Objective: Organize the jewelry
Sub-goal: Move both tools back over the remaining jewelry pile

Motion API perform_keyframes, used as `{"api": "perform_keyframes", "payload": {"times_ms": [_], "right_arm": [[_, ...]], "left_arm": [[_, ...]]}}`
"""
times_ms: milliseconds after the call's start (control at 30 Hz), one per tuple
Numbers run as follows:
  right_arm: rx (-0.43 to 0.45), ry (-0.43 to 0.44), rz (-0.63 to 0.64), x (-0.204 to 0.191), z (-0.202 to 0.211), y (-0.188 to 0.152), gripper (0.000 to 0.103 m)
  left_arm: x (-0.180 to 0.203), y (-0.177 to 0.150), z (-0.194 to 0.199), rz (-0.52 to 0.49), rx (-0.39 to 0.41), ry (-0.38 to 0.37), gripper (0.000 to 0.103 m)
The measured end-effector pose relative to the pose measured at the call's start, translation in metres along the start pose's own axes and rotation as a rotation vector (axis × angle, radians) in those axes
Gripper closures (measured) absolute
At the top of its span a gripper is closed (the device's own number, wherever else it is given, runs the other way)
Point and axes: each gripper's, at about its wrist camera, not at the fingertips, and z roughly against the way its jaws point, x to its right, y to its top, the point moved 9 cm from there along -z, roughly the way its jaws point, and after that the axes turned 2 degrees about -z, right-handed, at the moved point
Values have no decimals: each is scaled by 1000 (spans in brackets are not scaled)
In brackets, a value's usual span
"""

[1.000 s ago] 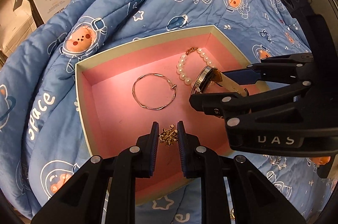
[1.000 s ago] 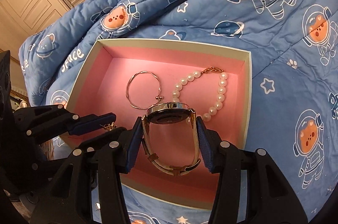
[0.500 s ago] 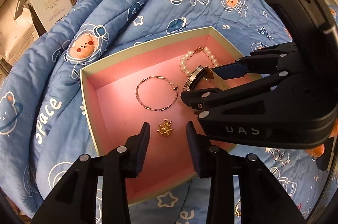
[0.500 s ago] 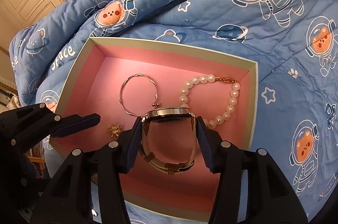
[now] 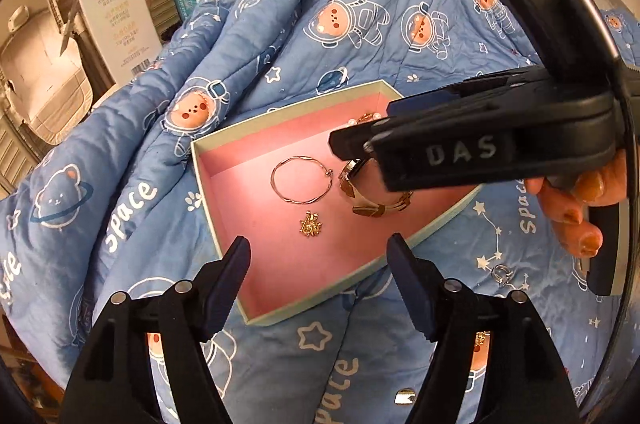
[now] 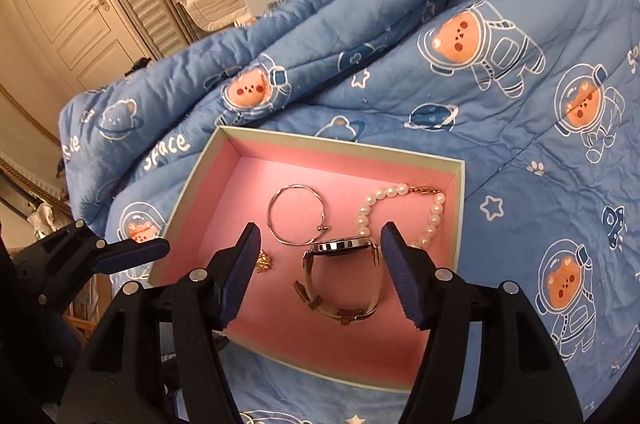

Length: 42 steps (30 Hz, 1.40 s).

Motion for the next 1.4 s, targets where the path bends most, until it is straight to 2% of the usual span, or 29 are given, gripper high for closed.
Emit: {"api": "perform_keyframes", "payload": {"times_ms": [100,233,400,667,800,900,967,1133,1200,1400], "right_arm": [[67,28,7,-6,26,-8,40],[121,55,29,-8,56,-33,40],[155,9,71,0,81,-75,40],[124,-77,110,14,82,-134,40],[99,-81,66,25,79,-156,40],[79,-96,47,33,76,-170,41],[68,-105,46,35,74,-176,46],[52,-126,63,37,65,-184,49],[43,-134,56,38,60,-186,56],[27,-143,41,40,48,-187,64]], "left_arm": [[-1,-11,18,47,54,-13,25],[-2,-35,35,89,91,-1,21],[2,-70,44,132,98,3,20],[30,-105,53,135,109,-17,20],[45,-114,51,112,110,-10,20],[51,-119,44,117,96,-18,26],[52,-122,40,120,88,-16,31],[55,-124,30,135,80,-19,47],[54,-124,27,137,83,-14,50],[52,-121,20,144,95,-3,59]]}}
